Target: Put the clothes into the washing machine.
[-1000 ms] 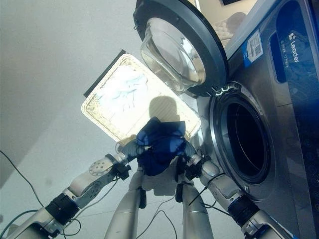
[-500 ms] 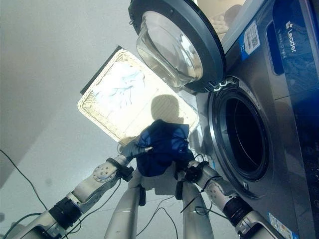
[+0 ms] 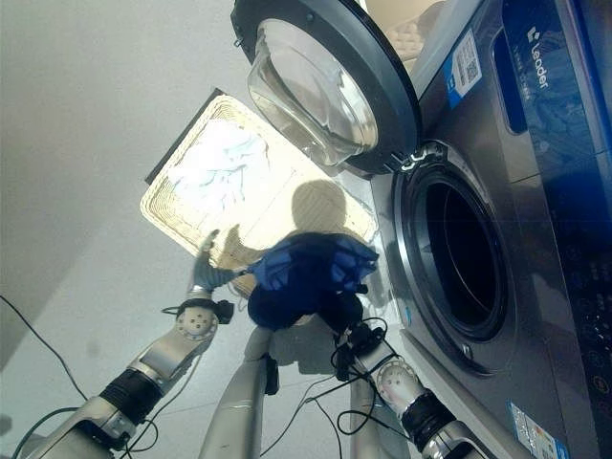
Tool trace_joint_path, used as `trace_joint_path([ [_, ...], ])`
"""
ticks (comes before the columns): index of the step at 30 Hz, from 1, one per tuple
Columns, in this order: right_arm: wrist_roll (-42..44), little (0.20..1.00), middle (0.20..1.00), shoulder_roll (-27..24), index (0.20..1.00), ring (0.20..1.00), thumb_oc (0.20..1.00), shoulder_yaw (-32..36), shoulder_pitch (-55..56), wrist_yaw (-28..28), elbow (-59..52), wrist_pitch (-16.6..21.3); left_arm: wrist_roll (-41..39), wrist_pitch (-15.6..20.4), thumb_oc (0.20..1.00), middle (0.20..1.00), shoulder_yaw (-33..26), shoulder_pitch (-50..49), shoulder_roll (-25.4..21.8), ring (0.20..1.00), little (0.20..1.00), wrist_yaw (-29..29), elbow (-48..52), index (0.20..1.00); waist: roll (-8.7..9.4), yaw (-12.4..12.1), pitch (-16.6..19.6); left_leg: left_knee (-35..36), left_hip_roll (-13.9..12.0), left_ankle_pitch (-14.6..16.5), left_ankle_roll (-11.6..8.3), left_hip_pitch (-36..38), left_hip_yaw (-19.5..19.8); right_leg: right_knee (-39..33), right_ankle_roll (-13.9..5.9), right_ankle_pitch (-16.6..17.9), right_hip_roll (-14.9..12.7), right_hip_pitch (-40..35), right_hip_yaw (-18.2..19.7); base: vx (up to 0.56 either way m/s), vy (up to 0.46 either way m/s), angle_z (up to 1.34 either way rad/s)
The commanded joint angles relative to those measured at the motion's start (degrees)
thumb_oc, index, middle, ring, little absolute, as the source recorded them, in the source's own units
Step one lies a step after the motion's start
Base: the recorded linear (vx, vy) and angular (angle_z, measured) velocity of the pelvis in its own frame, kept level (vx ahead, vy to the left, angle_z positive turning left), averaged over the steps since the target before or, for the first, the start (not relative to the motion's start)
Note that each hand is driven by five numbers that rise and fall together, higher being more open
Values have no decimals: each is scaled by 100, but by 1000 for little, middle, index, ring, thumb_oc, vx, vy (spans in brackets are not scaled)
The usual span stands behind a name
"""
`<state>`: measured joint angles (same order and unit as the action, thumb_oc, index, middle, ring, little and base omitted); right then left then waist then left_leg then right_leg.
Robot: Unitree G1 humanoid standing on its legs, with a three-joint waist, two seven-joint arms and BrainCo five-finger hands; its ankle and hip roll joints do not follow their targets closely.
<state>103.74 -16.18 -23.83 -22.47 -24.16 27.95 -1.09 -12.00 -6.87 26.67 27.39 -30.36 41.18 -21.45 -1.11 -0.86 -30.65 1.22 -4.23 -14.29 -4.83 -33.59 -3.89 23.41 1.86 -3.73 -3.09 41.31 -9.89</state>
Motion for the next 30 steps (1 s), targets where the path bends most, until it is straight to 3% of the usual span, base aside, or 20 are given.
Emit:
trace_joint_path([
  [1, 926, 200, 200, 259, 200, 200, 200, 481, 96, -277, -399, 571, 116, -96, 1000, 1000, -282, 68, 112, 1000, 1000, 547, -276, 1000, -58, 205, 85, -222, 470, 518, -2, 200, -216, -1775, -793, 1223, -31, -676, -189, 21, -4, -5],
  [3, 926, 200, 200, 315, 200, 200, 200, 759, 50, -96, -374, 951, 29, -145, 1000, 1000, -368, 104, 128, 1000, 1000, 566, -478, 1000, -76, 231, 85, -224, 459, 526, -14, 198, -250, -1770, -802, 1221, -43, -661, -161, 26, 2, -4],
  [7, 926, 200, 200, 123, 200, 200, 200, 2344, -481, 1269, -16, 2607, -145, 110, 1000, 1000, -680, 155, 150, 1000, 1000, 477, -1538, 1000, -190, 292, 85, -227, 460, 592, -42, 202, -334, -1708, -812, 1169, -62, -603, -67, 47, 7, -6],
  [9, 926, 200, 200, 80, 200, 200, 200, 2495, -567, 1387, 26, 2702, -105, 123, 1000, 1000, -685, 163, 142, 1000, 1000, 498, -1598, 1000, -200, 289, 85, -231, 461, 603, -42, 196, -335, -1703, -812, 1163, -61, -596, -63, 30, -32, -6],
  [11, 926, 200, 200, -364, 200, 200, 200, 3234, -1122, 2821, 205, 4140, 117, 208, 1000, 1000, -670, 140, 120, 1000, 1000, 373, -1801, 1000, -234, 241, 85, -257, 487, 651, -23, 118, -318, -1690, -808, 1167, -64, -527, -60, 36, -97, -7],
  [13, 926, 200, 200, -545, 200, 200, 200, 3510, -1285, 3275, 138, 4668, 142, 308, 1000, 1000, -662, 97, 126, 1000, 1000, 369, -1811, 1000, -251, 232, 85, -258, 493, 632, -12, 59, -322, -1706, -799, 1207, -62, -475, -62, 15, -46, -3],
  [14, 926, 200, 200, -827, 200, 200, 200, 3921, -1311, 3765, 138, 5833, 95, 473, 1000, 1000, -542, -111, 122, 1000, 1000, 432, -1731, 1000, -277, 240, 85, -298, 513, 733, -3, 83, -290, -1684, -801, 1138, -61, -503, -49, 0, 0, 0],
  [15, 926, 200, 200, -850, 200, 200, 200, 3962, -1330, 3803, 119, 5923, 89, 486, 1000, 1000, -535, -106, 120, 1000, 1000, 442, -1718, 1000, -282, 237, 85, -308, 515, 699, 5, 27, -293, -1689, -789, 1179, -61, -452, -50, 57, -2, 0],
  [17, 763, 200, 200, -1104, 200, 200, 200, 4306, -1331, 4461, 4, 7152, 98, 496, 1000, 1000, -433, -300, 134, 1000, 1000, 490, -1473, 1000, -334, 265, 85, -327, 572, 776, 50, 44, -249, -1686, -798, 1151, -36, -445, 18, 43, 26, 1],
  [18, 434, 278, 278, -1217, 278, 278, 278, 4355, -1384, 4903, -79, 7466, 103, 459, 1000, 1000, -412, -314, 133, 1000, 1000, 484, -1394, 1000, -356, 264, 85, -316, 584, 773, 64, 30, -244, -1695, -799, 1158, -31, -427, 34, 0, 0, 0],
  [19, 298, 344, 344, -1257, 344, 344, 344, 4379, -1421, 5076, -132, 7569, 106, 450, 1000, 1000, -413, -305, 128, 1000, 1000, 483, -1363, 1000, -363, 266, 85, -315, 588, 732, 73, -23, -248, -1704, -789, 1200, -32, -379, 38, -12, 16, -6],
  [20, 91, 536, 536, -1370, 536, 536, 536, 4439, -1445, 5429, -193, 7705, 114, 395, 1000, 1000, -395, -295, 101, 1000, 1000, 467, -1299, 1000, -368, 277, 85, -325, 599, 721, 81, -67, -236, -1705, -788, 1223, -29, -334, 62, -12, 5, -14],
  [21, -74, 853, 853, -1482, 853, 853, 853, 4489, -1412, 5804, -341, 7715, 102, 405, 1000, 1000, -380, -323, 104, 1000, 1000, 481, -1253, 1000, -374, 297, 85, -348, 601, 715, 79, -108, -238, -1698, -790, 1231, -30, -298, 80, 5, 3, -14],
  [22, -56, 931, 931, -1506, 931, 931, 931, 4501, -1402, 5871, -410, 7705, 102, 426, 1000, 1000, -384, -337, 119, 1000, 1000, 490, -1252, 1000, -374, 304, 85, -351, 605, 715, 85, -113, -238, -1697, -790, 1234, -30, -292, 84, 16, 20, -11],
  [23, 282, 1000, 1000, -1499, 1000, 1000, 1000, 4516, -1400, 5566, -723, 7562, 144, 494, 1000, 1000, -403, -336, 188, 1000, 1000, 472, -1299, 1000, -389, 328, 85, -353, 617, 707, 95, -119, -240, -1698, -783, 1234, -31, -284, 109, 19, 25, -3],
  [25, 926, 1000, 1000, -1419, 1000, 1000, 1000, 4546, -1385, 4711, -954, 7151, 151, 566, 1000, 1000, -412, -316, 211, 1000, 1000, 443, -1357, 1000, -402, 345, 85, -361, 621, 698, 98, -119, -249, -1689, -774, 1235, -37, -279, 120, 36, 28, -4],
  [27, 926, 1000, 1000, -1114, 1000, 1000, 1000, 4430, -1436, 3951, -1437, 6646, 243, 649, 1000, 1000, -433, -321, 287, 1000, 1000, 435, -1378, 1000, -433, 327, 85, -364, 644, 691, 128, -95, -246, -1677, -740, 1218, -31, -302, 142, 39, 22, -8],
  [30, 926, 1000, 1000, -822, 1000, 1000, 1000, 4173, -1422, 3404, -1507, 5977, 339, 728, 1000, 1000, -433, -279, 296, 1000, 1000, 601, -1334, 1000, -455, 322, 85, -470, 664, 701, 133, -122, -239, -1579, -708, 1173, -31, -284, 159, 14, 4, -4],
])
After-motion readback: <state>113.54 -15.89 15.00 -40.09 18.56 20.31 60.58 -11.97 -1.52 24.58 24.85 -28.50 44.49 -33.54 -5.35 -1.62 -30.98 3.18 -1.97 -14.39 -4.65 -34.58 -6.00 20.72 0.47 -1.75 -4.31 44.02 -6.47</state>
